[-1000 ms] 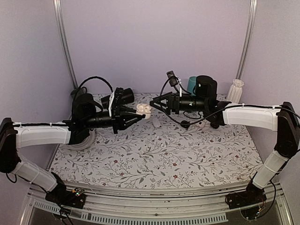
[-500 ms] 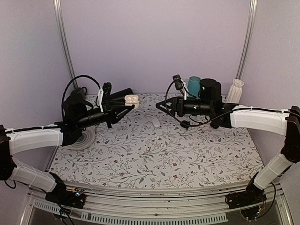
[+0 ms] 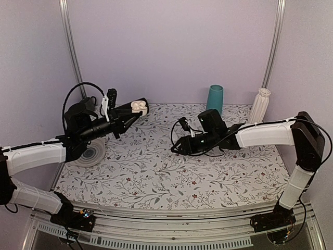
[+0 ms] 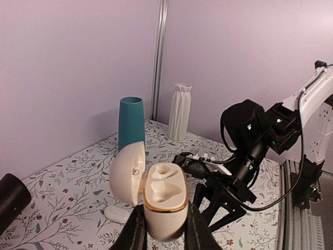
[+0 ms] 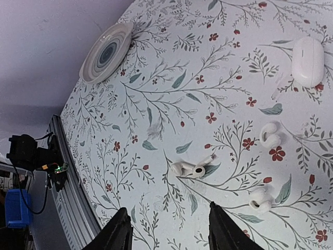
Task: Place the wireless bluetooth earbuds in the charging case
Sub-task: Move the left earbud to the center of the board.
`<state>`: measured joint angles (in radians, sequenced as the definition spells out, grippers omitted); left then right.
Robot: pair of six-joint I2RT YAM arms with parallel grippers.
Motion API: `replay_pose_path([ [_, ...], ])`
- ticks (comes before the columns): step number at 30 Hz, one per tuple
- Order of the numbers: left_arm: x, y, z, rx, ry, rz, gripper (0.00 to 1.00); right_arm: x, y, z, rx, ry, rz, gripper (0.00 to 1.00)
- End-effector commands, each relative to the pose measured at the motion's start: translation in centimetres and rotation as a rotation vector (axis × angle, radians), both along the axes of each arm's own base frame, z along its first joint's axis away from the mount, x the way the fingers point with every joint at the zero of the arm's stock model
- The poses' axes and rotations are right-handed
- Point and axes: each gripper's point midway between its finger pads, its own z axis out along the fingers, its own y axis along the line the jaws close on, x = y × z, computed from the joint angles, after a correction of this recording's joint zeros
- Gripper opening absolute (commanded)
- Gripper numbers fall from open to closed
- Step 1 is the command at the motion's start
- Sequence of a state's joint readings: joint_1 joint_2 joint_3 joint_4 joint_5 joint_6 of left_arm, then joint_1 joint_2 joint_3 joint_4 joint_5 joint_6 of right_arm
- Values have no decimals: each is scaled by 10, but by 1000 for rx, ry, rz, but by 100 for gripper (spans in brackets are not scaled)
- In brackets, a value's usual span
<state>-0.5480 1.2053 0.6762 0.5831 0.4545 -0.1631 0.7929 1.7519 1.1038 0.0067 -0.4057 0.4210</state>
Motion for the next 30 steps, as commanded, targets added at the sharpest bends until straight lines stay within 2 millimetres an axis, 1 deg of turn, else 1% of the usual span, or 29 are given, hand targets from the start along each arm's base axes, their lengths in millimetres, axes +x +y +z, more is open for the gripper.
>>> replay_pose_path([
  [1, 1, 9, 3, -7, -5, 32, 0, -6, 15, -13, -27, 62, 5, 50],
  [5, 0, 10, 2, -7, -3, 34, 0, -19, 34, -27, -15, 129, 54, 50],
  [8, 0, 11, 2, -7, -1, 40, 0, -26, 42, -38, 8, 200, 75, 50],
  [12, -1, 13, 1, -5, -1, 42, 0, -33, 44, -62, -11, 284, 88, 49],
  [13, -1, 13, 1, -5, 0, 44, 0, -29, 50, -57, 3, 279, 92, 49],
  [16, -2, 14, 1, -7, 1, 44, 0, -31, 54, -66, 1, 313, 110, 49],
  [19, -2, 14, 0, -8, 6, 45, 0, -33, 59, -71, 18, 338, 130, 49],
  [26, -3, 16, 1, -7, 8, 54, 0, -27, 65, -84, 0, 365, 124, 49],
  [28, -3, 17, 3, -9, 3, 58, 0, -21, 66, -90, -15, 375, 122, 49],
  [30, -3, 18, 4, -6, 0, 62, 0, -12, 64, -94, -27, 376, 106, 49],
])
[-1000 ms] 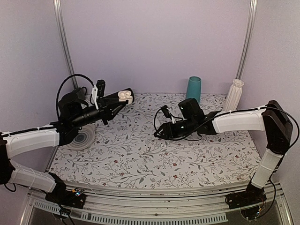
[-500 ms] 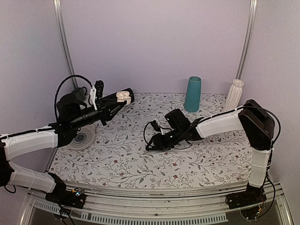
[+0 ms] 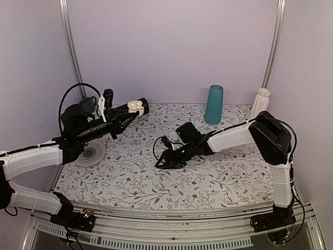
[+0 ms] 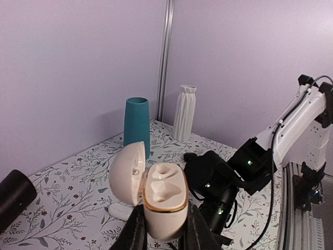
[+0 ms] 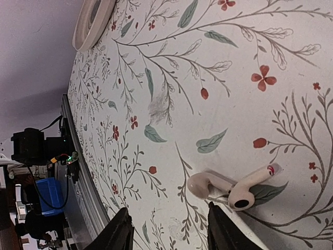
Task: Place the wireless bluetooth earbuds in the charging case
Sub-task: Move the left earbud to the center of the board.
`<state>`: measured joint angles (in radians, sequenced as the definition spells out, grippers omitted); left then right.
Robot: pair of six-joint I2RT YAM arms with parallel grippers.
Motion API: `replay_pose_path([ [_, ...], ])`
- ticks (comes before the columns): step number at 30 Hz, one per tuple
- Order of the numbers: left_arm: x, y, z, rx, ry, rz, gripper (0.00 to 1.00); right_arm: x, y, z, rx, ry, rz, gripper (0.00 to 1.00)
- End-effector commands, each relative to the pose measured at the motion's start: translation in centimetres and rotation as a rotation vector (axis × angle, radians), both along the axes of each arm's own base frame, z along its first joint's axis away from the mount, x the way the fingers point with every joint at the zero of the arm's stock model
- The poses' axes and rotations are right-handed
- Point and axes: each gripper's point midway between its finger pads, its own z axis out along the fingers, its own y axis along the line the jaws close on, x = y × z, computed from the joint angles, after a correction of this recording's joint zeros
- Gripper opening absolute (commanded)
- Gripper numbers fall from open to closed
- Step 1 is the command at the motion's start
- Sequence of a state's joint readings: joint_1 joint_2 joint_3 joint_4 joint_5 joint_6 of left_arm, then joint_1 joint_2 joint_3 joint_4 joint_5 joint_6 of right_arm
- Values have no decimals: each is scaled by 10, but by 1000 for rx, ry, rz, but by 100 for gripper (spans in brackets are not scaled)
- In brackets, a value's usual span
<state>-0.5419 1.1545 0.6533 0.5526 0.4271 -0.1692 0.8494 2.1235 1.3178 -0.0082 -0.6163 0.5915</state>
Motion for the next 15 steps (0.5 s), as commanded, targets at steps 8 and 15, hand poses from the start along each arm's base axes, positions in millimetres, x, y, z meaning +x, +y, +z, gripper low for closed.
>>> replay_pose_path([
  [8, 0, 11, 7, -1, -17, 46, 0, 67, -16, -7, -78, -71, -115, 49],
  [15, 1, 12, 8, 5, -18, 50, 0, 72, -16, 18, -102, -168, -114, 50],
])
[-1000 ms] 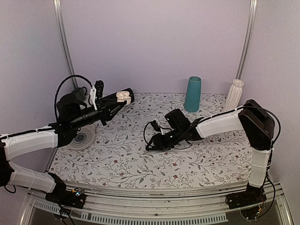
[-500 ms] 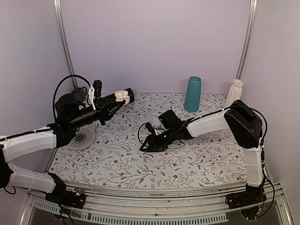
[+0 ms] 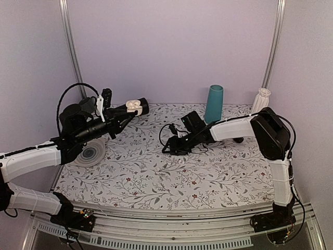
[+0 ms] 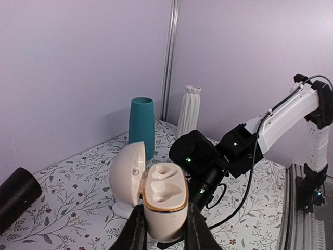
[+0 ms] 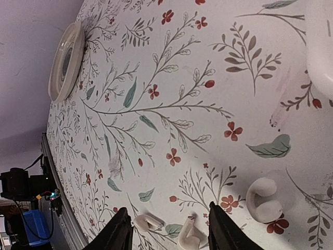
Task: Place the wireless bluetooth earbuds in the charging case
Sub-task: Move the left earbud to the center of the board.
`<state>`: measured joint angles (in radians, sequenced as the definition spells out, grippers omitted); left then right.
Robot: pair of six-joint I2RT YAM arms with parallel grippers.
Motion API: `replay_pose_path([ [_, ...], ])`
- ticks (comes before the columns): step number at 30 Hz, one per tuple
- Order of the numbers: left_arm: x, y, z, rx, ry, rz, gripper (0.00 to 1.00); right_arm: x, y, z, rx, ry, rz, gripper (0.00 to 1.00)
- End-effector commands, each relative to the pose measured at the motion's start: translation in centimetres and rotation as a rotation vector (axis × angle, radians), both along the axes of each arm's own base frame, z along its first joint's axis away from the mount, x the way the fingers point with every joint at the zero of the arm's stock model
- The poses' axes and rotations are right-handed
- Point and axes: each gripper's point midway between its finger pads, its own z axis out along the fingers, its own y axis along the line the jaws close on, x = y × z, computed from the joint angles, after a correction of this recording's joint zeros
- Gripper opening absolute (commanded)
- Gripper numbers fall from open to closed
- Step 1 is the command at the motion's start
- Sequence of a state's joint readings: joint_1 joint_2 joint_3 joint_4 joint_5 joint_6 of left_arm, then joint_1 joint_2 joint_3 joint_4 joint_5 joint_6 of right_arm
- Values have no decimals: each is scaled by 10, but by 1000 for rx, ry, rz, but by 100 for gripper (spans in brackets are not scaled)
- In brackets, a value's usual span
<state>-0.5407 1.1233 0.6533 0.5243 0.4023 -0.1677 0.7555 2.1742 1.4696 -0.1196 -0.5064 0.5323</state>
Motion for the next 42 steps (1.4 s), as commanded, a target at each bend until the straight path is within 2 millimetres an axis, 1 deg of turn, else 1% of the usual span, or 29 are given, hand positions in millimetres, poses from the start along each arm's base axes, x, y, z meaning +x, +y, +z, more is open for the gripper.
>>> replay_pose_path([
  [1, 3, 6, 3, 7, -14, 25, 0, -4, 5, 18, -50, -90, 24, 50],
  [6, 4, 5, 4, 7, -14, 25, 0, -25, 14, 25, -83, -129, 74, 50],
  [8, 5, 4, 3, 8, -13, 24, 0, -35, 21, 23, -89, -135, 99, 50],
  [10, 6, 4, 2, 8, -11, 22, 0, -39, 25, 20, -92, -141, 118, 50],
  [15, 6, 2, 3, 7, -6, 12, 0, -44, 39, 13, -65, -129, 165, 50],
  [20, 6, 2, 3, 9, -4, 14, 0, -42, 59, 9, -49, -130, 205, 50],
  [23, 6, 2, 2, 9, 1, 16, 0, -43, 66, 4, -53, -119, 224, 50],
  [26, 5, 3, 2, 12, 1, 18, 0, -49, 69, -3, -61, -107, 252, 50],
  [29, 6, 4, 1, 14, -1, 22, 0, -58, 69, -12, -76, -85, 289, 50],
  [33, 6, 4, 1, 15, -1, 23, 0, -69, 65, -16, -100, -77, 328, 50],
  [36, 6, 3, 2, 15, -2, 22, 0, -73, 57, -20, -133, -68, 342, 50],
  [40, 7, 3, 3, 15, -4, 21, 0, -85, 45, -17, -139, -55, 361, 50],
  [42, 7, 3, 2, 18, -3, 21, 0, -90, 36, -18, -158, -51, 360, 50],
])
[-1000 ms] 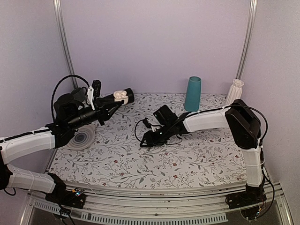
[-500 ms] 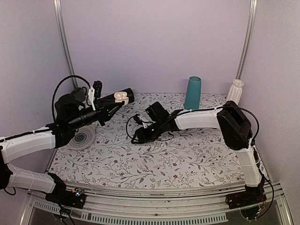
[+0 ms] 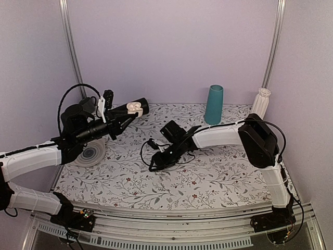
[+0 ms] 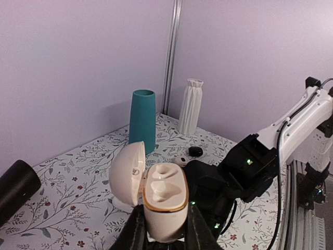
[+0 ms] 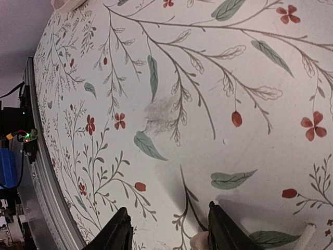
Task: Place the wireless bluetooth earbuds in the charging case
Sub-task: Move the left earbud to the center of the board.
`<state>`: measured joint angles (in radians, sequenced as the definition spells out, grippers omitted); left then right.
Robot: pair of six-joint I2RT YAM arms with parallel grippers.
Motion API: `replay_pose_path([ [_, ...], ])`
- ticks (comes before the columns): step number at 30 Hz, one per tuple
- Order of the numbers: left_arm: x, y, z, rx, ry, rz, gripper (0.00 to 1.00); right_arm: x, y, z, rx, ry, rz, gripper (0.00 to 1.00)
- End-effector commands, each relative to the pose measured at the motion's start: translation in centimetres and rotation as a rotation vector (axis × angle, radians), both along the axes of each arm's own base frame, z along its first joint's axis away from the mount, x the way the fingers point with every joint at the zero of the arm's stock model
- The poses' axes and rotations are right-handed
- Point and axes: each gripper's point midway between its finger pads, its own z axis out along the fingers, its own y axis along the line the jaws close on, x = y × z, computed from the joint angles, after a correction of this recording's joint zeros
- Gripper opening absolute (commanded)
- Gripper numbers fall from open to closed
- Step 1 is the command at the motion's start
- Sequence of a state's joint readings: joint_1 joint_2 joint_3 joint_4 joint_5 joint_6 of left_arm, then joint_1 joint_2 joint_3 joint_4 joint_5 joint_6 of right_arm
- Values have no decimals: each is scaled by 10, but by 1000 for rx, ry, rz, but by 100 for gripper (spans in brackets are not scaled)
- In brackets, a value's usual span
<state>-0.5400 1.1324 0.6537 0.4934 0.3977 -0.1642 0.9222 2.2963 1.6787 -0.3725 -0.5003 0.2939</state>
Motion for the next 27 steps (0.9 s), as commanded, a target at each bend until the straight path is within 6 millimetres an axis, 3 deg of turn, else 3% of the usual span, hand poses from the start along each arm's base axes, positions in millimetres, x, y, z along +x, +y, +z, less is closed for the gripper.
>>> replay_pose_path([
  [1, 4, 3, 12, -3, -34, 15, 0, -19, -25, 3, -50, 8, 24, 50],
  [7, 5, 3, 10, 1, -25, 15, 0, -32, -61, 10, -62, -2, -9, 51],
  [12, 6, 2, 8, 4, -19, 15, 0, -19, -88, 28, -44, -42, -112, 51],
  [17, 8, 1, 7, 8, -17, 14, 0, -19, -83, 45, 12, -73, -121, 51],
  [27, 6, 2, 9, 7, -25, 14, 0, -23, -64, 17, -18, -9, -96, 51],
])
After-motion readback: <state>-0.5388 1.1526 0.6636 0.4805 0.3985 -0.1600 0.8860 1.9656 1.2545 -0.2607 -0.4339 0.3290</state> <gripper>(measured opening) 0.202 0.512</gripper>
